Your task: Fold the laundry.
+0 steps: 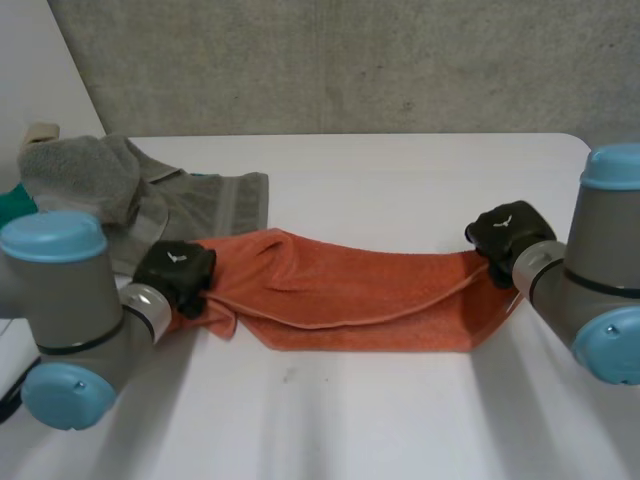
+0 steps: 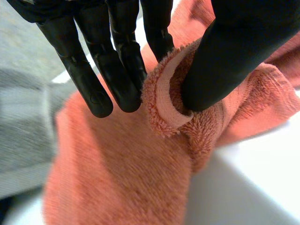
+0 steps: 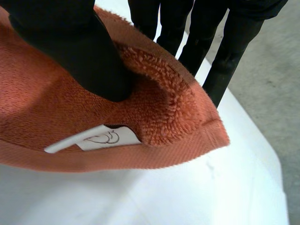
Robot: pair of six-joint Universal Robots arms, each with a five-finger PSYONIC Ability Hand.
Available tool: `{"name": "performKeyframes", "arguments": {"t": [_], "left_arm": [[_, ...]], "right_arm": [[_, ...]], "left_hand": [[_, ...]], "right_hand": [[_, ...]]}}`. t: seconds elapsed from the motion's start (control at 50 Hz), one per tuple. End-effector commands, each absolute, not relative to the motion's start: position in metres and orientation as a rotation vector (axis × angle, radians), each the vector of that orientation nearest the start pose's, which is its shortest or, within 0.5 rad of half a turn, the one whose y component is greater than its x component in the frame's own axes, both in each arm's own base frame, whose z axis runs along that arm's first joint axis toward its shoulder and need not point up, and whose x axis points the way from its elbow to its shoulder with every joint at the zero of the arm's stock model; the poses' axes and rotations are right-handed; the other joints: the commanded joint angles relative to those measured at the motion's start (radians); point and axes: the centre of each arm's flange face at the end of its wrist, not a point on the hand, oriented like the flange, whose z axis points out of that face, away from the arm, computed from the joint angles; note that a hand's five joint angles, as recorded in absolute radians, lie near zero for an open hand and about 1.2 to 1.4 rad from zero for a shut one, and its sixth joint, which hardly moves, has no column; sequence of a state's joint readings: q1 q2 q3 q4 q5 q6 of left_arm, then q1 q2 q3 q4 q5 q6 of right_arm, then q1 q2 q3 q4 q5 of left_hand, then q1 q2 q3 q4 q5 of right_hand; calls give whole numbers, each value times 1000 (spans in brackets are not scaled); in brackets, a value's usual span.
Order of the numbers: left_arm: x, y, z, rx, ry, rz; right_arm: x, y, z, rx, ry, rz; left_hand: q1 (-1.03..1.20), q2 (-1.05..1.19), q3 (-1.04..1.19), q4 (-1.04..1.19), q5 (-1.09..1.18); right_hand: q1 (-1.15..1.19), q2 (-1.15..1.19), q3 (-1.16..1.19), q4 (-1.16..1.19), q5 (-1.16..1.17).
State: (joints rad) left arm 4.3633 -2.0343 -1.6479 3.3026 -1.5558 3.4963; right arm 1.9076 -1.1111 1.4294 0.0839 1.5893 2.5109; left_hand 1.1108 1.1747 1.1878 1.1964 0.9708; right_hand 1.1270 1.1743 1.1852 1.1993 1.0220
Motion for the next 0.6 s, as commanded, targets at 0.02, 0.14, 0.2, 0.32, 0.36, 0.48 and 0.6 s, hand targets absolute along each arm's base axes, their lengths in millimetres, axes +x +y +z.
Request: {"name": "performKeyframes", "arguments": {"t": [0.02, 0.14, 0.2, 0.32, 0.36, 0.48, 0.6], "left_arm": [[-230, -273, 222, 786, 2302, -1971], [-225, -228, 322, 855, 2103, -2250], [-221, -212, 348, 923, 2053, -2277], [-220, -216, 336, 1093, 2143, -1994], [-221, -223, 320, 1162, 2191, -1850], [-232, -252, 274, 1296, 2209, -1639], [-265, -305, 259, 1299, 2003, -1800]], "right_arm": [[222, -301, 241, -1305, 2459, -1950], [198, -281, 316, -1424, 2396, -2077], [195, -265, 341, -1480, 2319, -2104], [187, -261, 345, -1497, 2325, -2028], [185, -263, 335, -1526, 2358, -1963], [192, -273, 298, -1655, 2402, -1775], [210, -314, 266, -1613, 2400, -1823]], "left_hand": [[285, 222, 208, 200, 251], [285, 222, 208, 200, 251], [285, 222, 208, 200, 251], [285, 222, 208, 200, 251], [285, 222, 208, 200, 251], [285, 222, 208, 200, 251], [285, 222, 208, 200, 251]], "right_hand": [[269, 222, 211, 197, 200], [269, 222, 211, 197, 200], [269, 222, 211, 197, 200], [269, 222, 211, 197, 200], [269, 222, 211, 197, 200], [269, 222, 211, 197, 200], [269, 222, 211, 197, 200]]}}
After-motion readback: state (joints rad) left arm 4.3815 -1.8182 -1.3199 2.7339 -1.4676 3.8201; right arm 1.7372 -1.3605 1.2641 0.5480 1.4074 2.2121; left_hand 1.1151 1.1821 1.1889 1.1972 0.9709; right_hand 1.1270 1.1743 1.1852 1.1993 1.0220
